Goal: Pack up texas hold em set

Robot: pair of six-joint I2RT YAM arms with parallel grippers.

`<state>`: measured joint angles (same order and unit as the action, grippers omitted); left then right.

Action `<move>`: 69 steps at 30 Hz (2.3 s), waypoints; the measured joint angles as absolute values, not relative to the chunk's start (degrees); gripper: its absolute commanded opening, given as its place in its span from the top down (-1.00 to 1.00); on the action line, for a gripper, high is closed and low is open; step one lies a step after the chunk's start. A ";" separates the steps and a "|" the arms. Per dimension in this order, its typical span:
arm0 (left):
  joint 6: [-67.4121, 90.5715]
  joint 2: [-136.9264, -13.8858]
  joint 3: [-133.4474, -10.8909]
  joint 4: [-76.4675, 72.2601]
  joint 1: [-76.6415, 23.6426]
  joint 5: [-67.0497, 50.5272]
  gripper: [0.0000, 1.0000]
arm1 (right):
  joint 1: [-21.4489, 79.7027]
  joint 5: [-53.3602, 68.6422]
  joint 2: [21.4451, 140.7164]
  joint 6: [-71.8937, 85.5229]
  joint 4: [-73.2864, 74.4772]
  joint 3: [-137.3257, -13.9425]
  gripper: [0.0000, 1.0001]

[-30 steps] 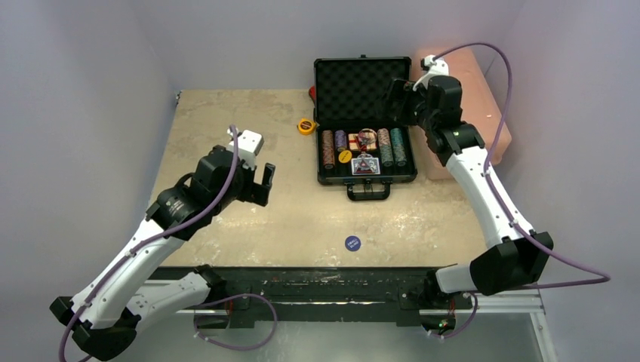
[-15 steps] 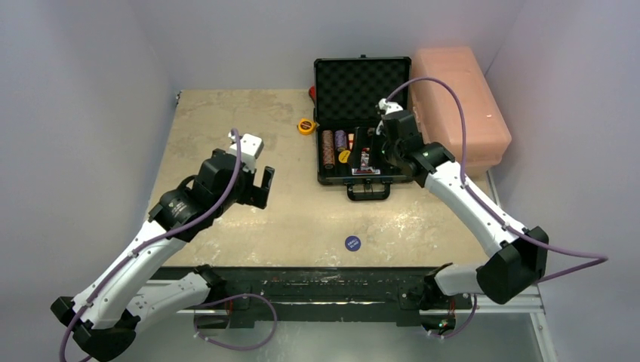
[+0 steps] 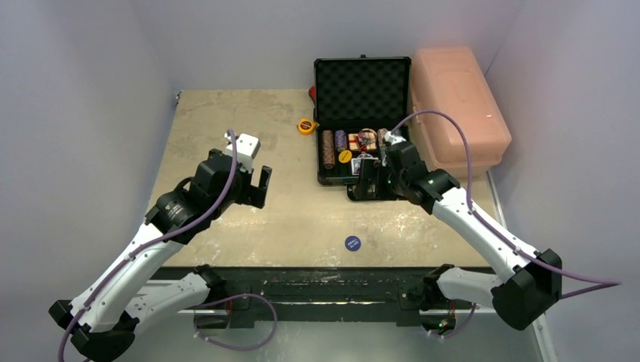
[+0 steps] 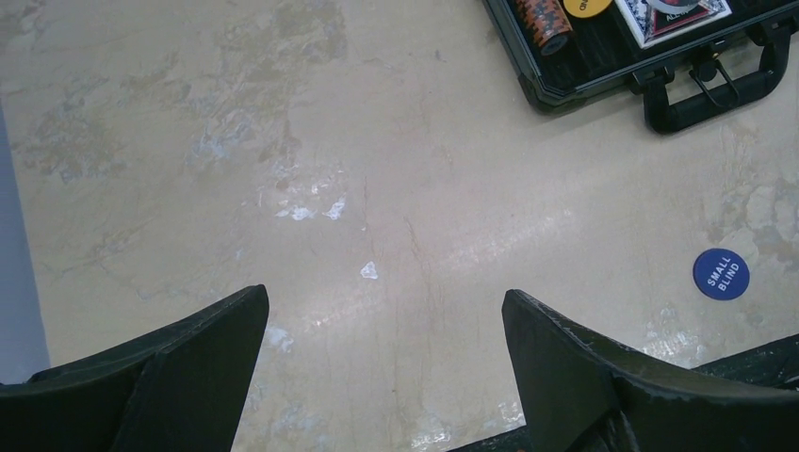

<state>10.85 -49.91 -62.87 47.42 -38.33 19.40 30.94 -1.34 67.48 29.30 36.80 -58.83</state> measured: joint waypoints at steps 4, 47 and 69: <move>10.83 -49.91 -62.87 47.42 -38.33 20.01 -0.89 | 32.10 0.03 67.11 32.03 36.84 -53.95 -0.98; 10.92 -50.61 -62.24 47.59 -38.26 22.76 -0.93 | 50.43 -6.79 82.91 48.10 36.32 -47.90 -0.73; 10.85 -50.61 -62.24 47.68 -38.26 21.76 -0.75 | 51.18 -6.98 88.23 48.34 35.48 -48.69 -0.37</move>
<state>10.85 -50.61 -62.24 47.68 -38.26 21.76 51.18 -6.98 88.23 48.34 35.48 -48.69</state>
